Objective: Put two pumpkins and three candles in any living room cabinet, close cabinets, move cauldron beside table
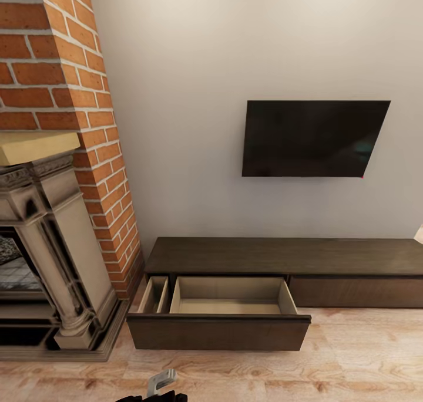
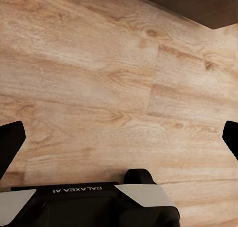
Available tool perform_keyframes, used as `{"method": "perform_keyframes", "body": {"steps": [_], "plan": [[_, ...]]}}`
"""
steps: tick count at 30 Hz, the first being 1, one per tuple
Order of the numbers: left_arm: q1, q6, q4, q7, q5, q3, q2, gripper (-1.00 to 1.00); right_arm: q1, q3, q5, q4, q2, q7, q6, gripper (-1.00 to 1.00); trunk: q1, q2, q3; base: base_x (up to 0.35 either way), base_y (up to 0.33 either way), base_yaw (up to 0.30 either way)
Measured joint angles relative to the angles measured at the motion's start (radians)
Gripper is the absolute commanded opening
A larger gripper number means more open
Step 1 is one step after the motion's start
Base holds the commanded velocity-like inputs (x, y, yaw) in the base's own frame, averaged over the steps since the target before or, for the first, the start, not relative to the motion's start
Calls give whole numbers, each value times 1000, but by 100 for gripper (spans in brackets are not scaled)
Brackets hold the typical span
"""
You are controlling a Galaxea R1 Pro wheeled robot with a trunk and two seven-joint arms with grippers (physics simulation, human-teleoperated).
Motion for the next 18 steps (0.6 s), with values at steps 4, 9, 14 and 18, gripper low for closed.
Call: {"method": "perform_keyframes", "body": {"steps": [4, 9, 14, 18], "plan": [[0, 0, 0, -3, 0, 4, 2, 100, 0, 0, 0, 0, 0, 0, 0, 100, 0, 0, 0, 0, 0, 0], [0, 0, 0, -3, 0, 3, 1, 100, 0, 0, 0, 0, 0, 0, -1, 100, -19, 35, 16, 0, 0, 0], [0, 0, 0, -3, 0, 2, 1, 100, 0, 0, 0, 0, 0, 0, 0, 100, -38, 70, 31, 0, 0, 0], [0, 0, 0, -2, 0, 1, 0, 100, 0, 0, 0, 0, 0, 0, 0, 100, -54, 98, 44, 0, 0, 0]]}}
